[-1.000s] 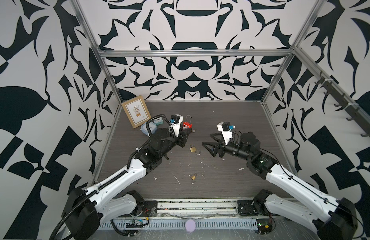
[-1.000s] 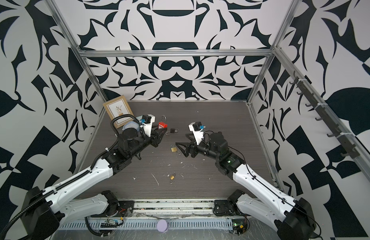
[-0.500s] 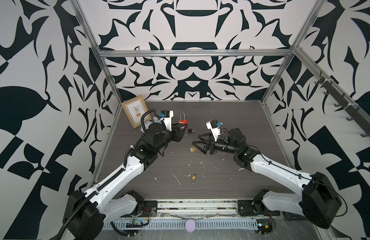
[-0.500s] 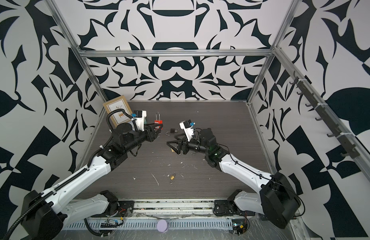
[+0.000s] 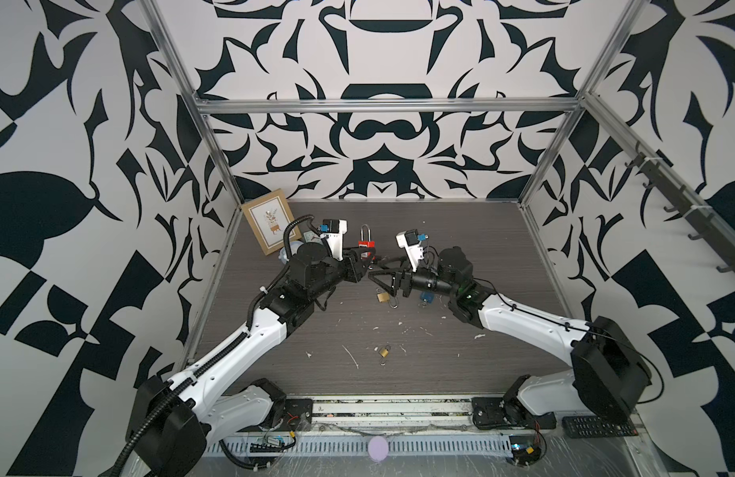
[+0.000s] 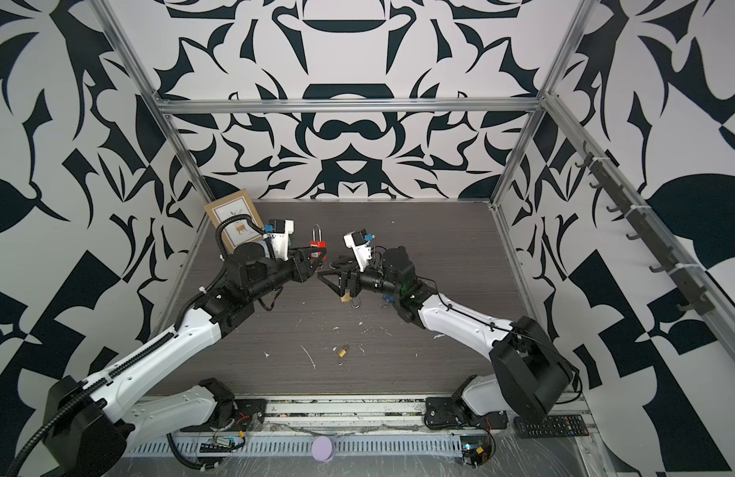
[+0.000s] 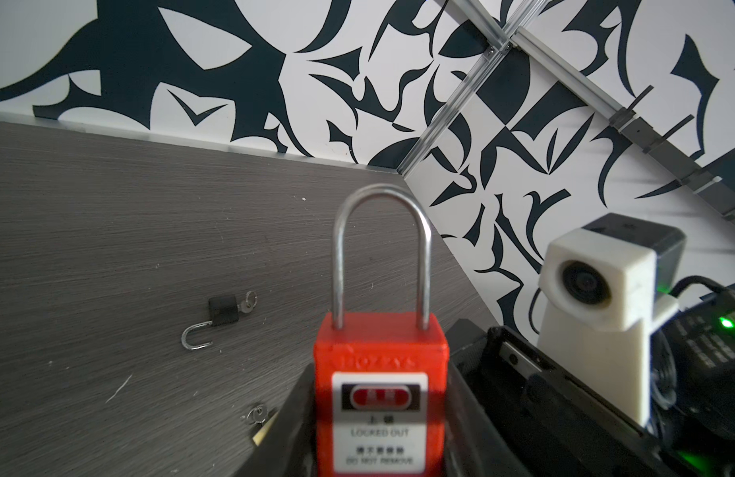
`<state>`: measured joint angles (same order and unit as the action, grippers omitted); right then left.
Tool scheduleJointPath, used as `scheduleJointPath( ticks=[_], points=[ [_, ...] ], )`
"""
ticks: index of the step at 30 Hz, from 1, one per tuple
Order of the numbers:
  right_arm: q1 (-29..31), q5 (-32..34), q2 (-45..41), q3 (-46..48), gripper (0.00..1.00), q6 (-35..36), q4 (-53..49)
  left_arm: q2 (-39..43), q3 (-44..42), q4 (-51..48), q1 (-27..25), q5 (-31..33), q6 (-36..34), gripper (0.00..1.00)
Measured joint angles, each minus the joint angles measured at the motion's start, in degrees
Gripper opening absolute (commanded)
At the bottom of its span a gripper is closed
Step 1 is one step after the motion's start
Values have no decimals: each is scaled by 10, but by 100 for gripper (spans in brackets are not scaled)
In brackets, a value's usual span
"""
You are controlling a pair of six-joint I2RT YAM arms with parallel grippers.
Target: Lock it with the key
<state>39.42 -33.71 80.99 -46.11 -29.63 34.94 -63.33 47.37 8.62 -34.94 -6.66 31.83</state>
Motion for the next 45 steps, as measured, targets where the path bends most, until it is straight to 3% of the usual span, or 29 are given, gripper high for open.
scheduleJointPath(
  ticks=[30,45],
  points=[
    [9,-3,81,-27,39,-50,51,-17,0,4,0,-7,29,0],
    [12,0,82,-35,0,-59,51,-21,10,-17,0,9,28,0]
  ],
)
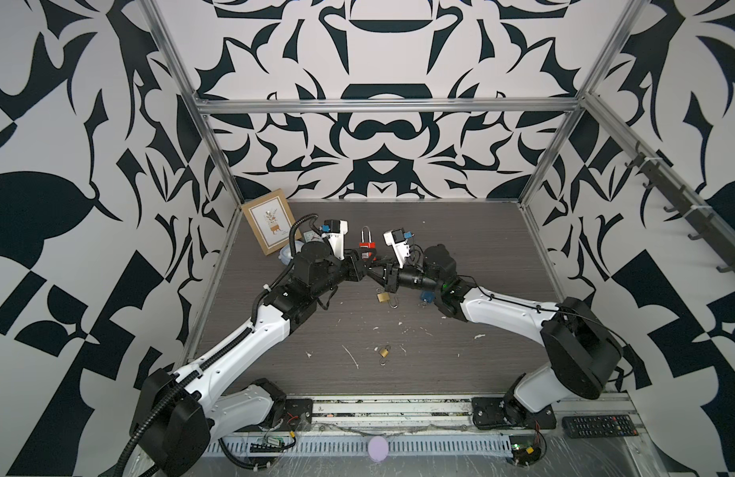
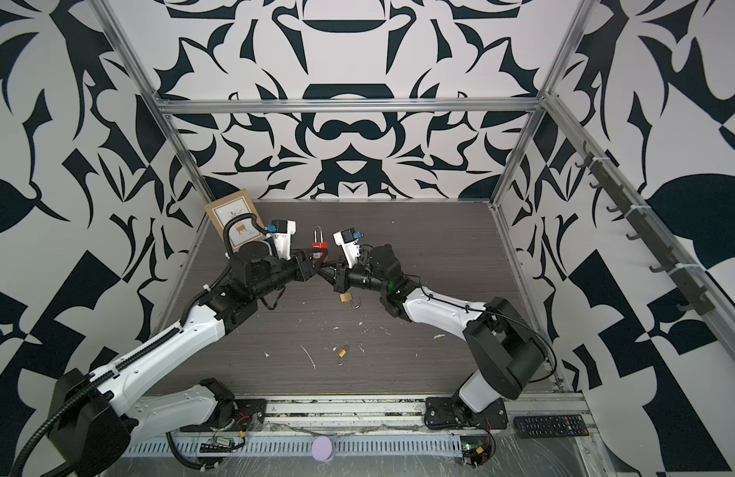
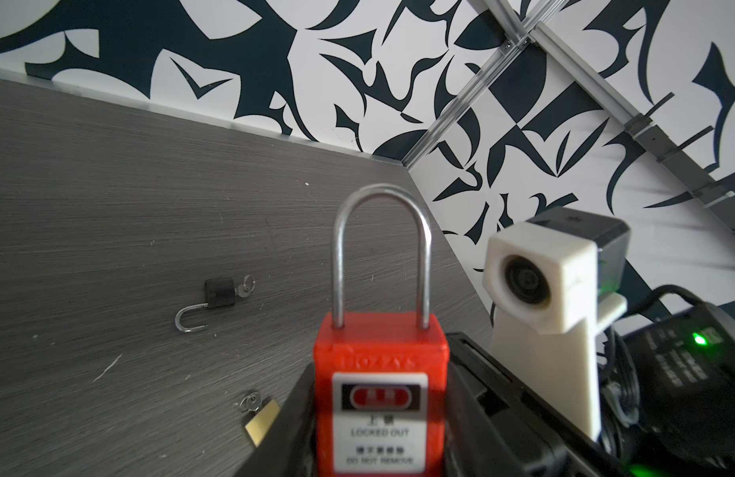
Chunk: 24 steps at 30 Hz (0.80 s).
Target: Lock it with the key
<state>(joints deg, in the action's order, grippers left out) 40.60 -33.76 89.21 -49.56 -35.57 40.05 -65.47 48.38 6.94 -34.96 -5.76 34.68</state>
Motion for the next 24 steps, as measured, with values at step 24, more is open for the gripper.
scheduleJointPath(
  ticks=[24],
  points=[
    [12,53,13,-47,0,17,-137,-100,174,-285,-33,158,92,0]
  ],
)
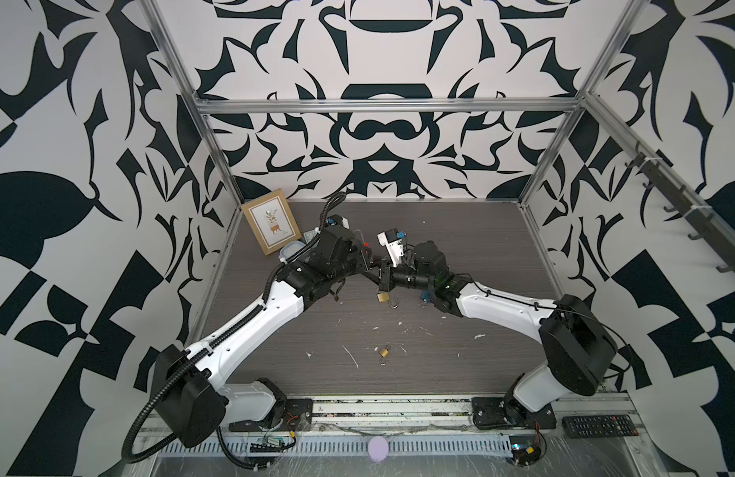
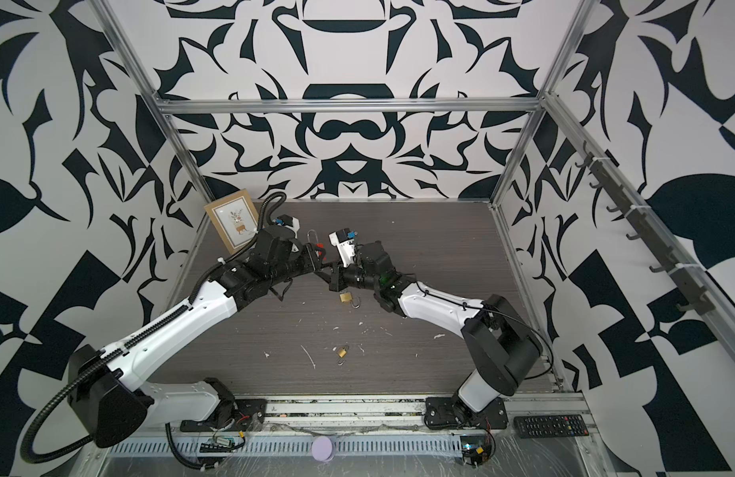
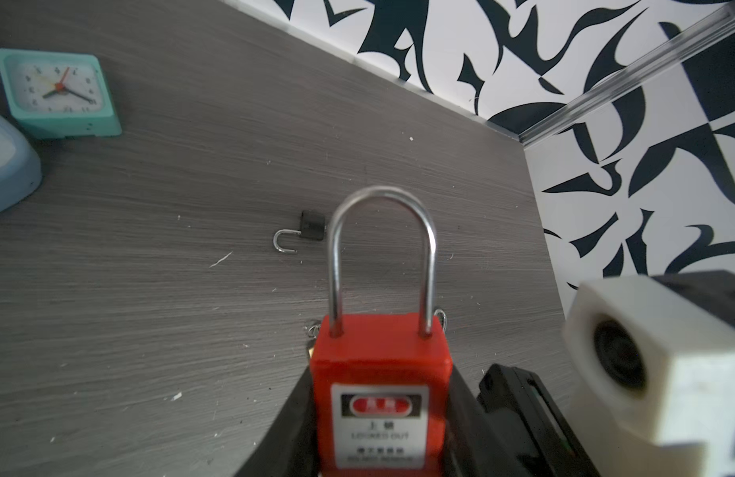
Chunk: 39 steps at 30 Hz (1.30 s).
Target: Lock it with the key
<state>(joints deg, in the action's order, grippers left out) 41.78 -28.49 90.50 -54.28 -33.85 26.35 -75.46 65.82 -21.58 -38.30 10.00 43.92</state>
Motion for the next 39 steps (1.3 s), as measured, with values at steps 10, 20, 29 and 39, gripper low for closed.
scheduleJointPath(
  ticks=[10,20,29,39],
  points=[
    [5,2,0,1,0,11,-15,-26,41,-61,-2,12,55,0],
    [17,6,-1,29,0,10,24,-30,50,-96,49,-56,110,0],
    [23,9,-1,37,0,12,49,-14,50,-122,98,-118,130,0],
    [33,7,-1,36,0,21,61,16,39,-143,144,-176,157,0]
  ],
)
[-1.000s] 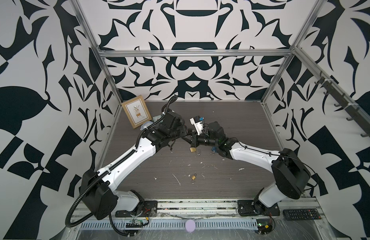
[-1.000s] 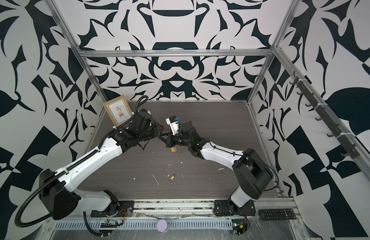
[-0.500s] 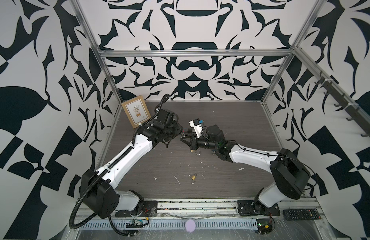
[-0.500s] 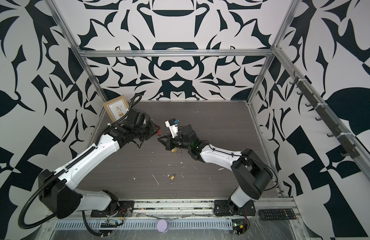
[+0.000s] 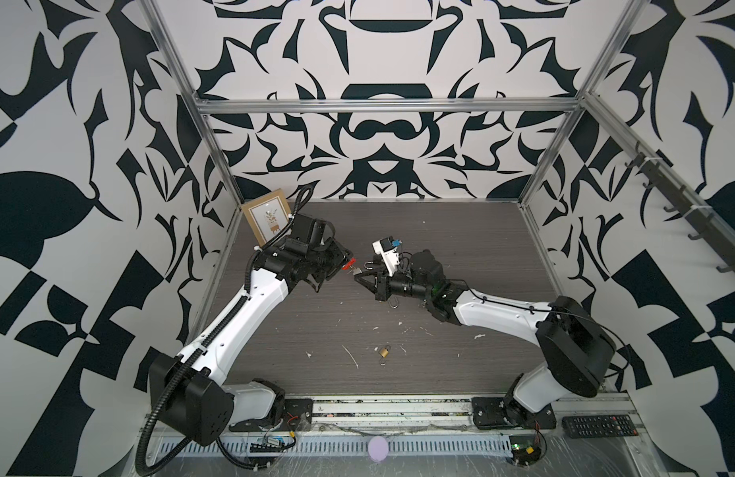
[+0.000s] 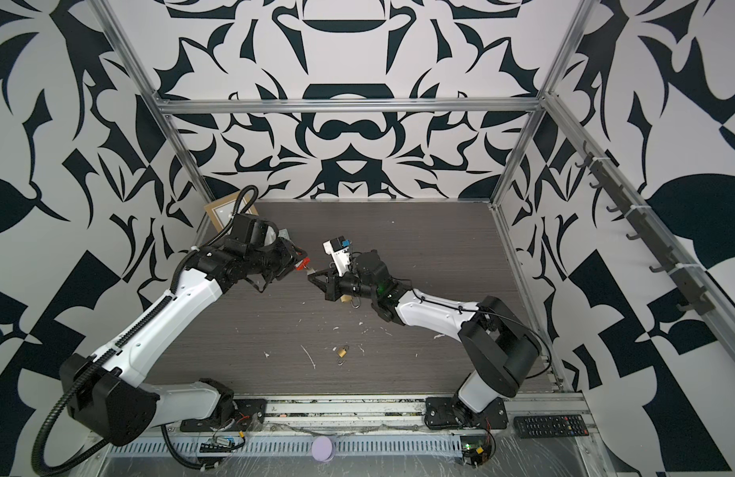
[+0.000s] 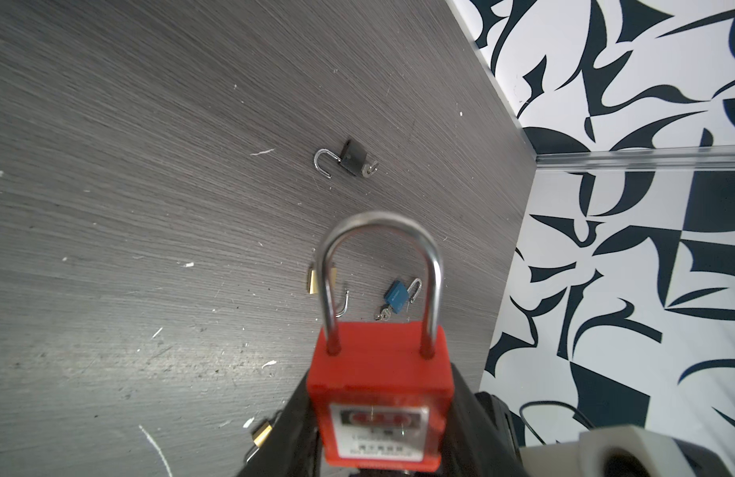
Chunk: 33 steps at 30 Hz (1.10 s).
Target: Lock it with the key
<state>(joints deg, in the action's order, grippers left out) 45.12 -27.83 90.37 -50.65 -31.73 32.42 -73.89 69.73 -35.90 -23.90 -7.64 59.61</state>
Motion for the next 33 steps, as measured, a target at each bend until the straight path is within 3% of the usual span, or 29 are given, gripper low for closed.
scheduleJointPath(
  ticks=[11,17,28,33],
  points=[
    [4,-2,4,-13,0,5,2,4,-1,5,20,-27,14,0],
    [1,-42,-2,25,0,9,-90,-16,-18,102,90,137,-39,0],
    [-28,-33,-56,30,0,17,-152,3,-61,108,43,185,-181,0],
    [-61,-14,-89,36,0,17,-193,-6,-57,98,-23,189,-270,0]
  ],
)
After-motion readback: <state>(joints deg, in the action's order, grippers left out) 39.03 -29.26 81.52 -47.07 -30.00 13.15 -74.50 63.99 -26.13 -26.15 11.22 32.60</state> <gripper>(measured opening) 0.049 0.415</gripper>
